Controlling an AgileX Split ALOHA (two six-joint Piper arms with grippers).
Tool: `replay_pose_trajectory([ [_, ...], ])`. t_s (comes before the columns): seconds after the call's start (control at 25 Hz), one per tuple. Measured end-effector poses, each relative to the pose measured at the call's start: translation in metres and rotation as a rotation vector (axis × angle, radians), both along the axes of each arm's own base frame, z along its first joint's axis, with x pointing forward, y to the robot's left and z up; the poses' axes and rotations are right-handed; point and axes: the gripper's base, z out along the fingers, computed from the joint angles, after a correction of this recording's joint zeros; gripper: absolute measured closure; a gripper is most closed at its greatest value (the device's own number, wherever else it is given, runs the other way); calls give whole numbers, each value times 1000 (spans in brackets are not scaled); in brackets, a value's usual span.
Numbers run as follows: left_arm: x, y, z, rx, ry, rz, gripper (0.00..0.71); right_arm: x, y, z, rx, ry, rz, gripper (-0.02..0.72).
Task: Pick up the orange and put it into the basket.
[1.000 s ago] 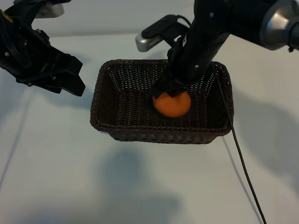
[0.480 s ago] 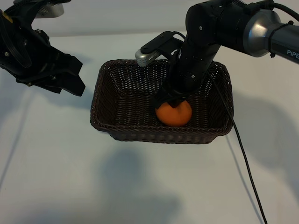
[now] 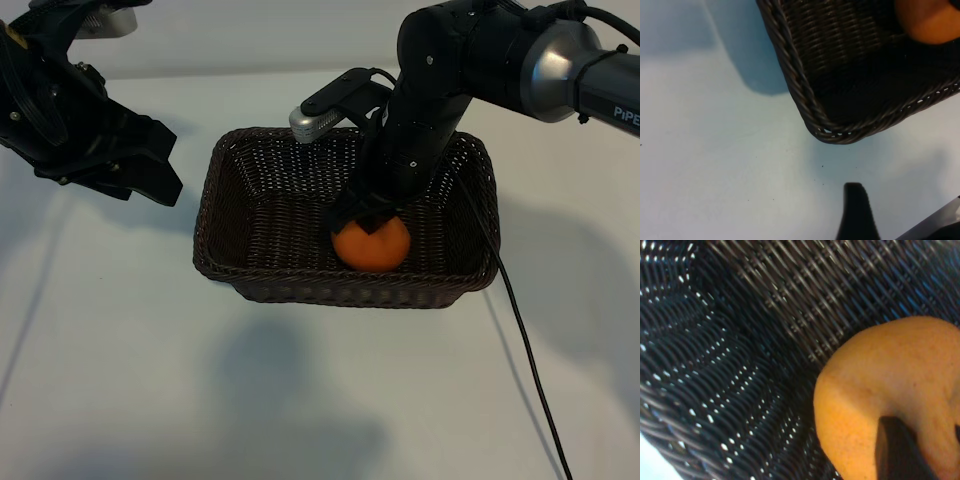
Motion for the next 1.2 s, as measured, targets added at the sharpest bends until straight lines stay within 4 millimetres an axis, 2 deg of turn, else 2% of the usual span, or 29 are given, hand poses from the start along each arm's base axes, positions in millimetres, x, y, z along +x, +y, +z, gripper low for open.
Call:
replay_pose_trajectory([
  [0.2,0,0,0,0,0,0,189,0,0,0,6,4,-6,267],
  [0.36,0,0,0,0,0,0,189,0,0,0,7,7,-15,181],
  [0.52,0,0,0,0,-1,-2,189,-3,-1,10,15,3,-24,171],
  [0.72,0,0,0,-1,0,-2,189,-16,-7,51,44,-58,-21,171],
  [0.96,0,-2,1,-19,4,0,189,-41,-21,97,43,-83,3,171],
  [1.08,0,-2,1,-19,4,0,189,-50,-25,111,48,-96,8,171],
  [1.2,0,-2,1,-19,4,0,189,-54,-27,117,47,-94,12,171],
])
